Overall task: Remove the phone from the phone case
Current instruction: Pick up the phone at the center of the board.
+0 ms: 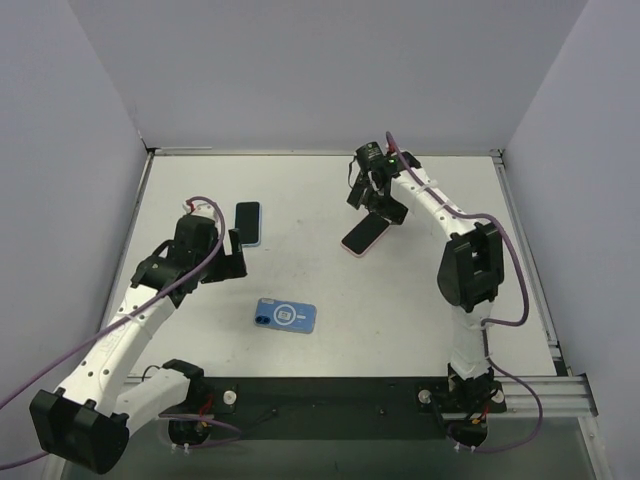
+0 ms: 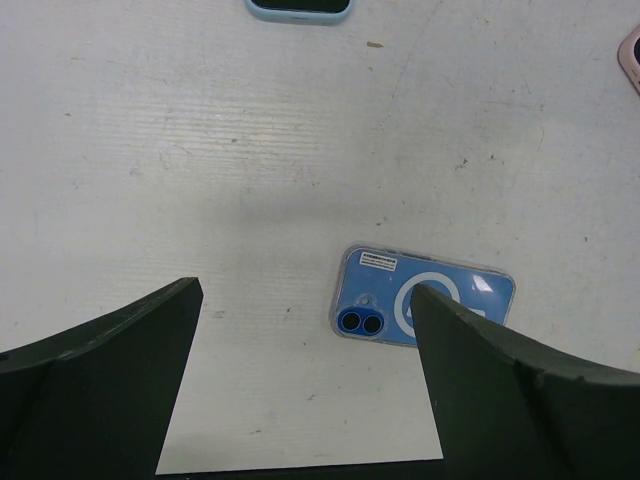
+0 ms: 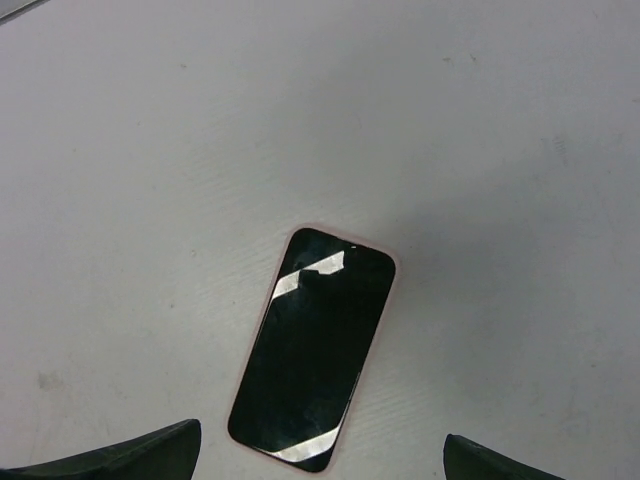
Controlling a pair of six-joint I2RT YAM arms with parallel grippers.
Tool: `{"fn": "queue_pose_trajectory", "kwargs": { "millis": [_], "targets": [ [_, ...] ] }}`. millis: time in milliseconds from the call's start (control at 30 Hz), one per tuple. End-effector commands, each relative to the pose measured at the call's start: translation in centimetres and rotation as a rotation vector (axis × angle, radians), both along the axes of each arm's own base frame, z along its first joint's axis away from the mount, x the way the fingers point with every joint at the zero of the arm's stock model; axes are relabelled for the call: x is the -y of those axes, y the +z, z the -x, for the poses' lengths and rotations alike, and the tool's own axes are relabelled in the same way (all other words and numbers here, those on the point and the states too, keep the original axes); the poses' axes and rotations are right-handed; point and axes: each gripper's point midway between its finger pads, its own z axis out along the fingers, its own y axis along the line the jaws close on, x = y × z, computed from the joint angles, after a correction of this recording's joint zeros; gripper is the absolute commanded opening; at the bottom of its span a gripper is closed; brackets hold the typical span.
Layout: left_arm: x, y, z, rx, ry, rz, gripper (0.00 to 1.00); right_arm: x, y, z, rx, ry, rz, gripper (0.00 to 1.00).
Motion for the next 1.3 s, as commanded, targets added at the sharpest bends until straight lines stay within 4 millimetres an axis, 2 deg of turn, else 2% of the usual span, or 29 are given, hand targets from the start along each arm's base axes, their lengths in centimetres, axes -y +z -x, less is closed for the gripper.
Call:
{"fn": "queue_pose_trajectory", "kwargs": {
  "millis": [0,67,100,233,400,600,1000,1033,1067,1133,1167,1200,1233,1267],
  "targets": [
    [0.4,2.6,-1.1,0.068,-0.011,0.024,0.98,1.0,-3.1,-0.5,-0.141,-0.128,-0.045,0.98],
    [0.3,2.7,-1.1,0.070,-0.010,0.022,0.97,1.3,-3.0,-1.9,-0.125,-0.158,-0.055,0.98],
    [0.3,2.6,-1.1,0.067,-0.013,0.020,0.97,1.4,-3.9,-2.1,-0.139,-0.167,-0.048,0.98],
    [0.3,2.6,-1.3,0.062,-0.014,0.014,0.97,1.3,-5.2,-2.8,-0.177,-0.190,-0.083,0.98],
    [0.6,2.1,-1.7,0.054,-0.009,0.030,0.97,0.7,-7.2,-1.8,-0.252,-0.185,-0.084,0.98],
    [0.9,1.8,-1.7,0.045,-0.002,0.049,0.98,-0.7,-8.8,-0.7,-0.301,-0.196,-0.100,0.98],
    [1.1,2.4,-1.7,0.060,0.001,0.066,0.98,-0.5,-9.3,0.3,-0.329,-0.223,-0.076,0.94],
    [1.5,2.5,-1.9,0.066,0.005,0.091,0.97,-0.2,-9.4,0.4,-0.328,-0.217,-0.058,0.95],
    [2.8,3.2,-2.9,0.103,-0.020,0.157,0.98,0.1,-9.5,0.6,-0.333,-0.217,-0.051,0.95],
    [5.8,2.7,-3.9,0.112,-0.085,0.263,0.97,0.5,-9.8,0.9,-0.345,-0.220,-0.043,0.95],
    [7.4,3.9,-5.5,0.183,-0.114,0.318,0.97,0.5,-10.1,1.0,-0.359,-0.224,-0.050,0.96],
    [8.1,2.3,-6.5,0.148,-0.104,0.311,0.97,0.6,-10.4,1.2,-0.371,-0.225,-0.052,0.96],
    [8.7,3.0,-7.6,0.158,-0.107,0.316,0.97,0.5,-10.6,1.3,-0.376,-0.220,-0.054,0.97],
    [9.3,2.3,-7.9,0.122,-0.112,0.302,0.96,0.4,-10.5,1.3,-0.372,-0.206,-0.044,0.97]
  ]
}}
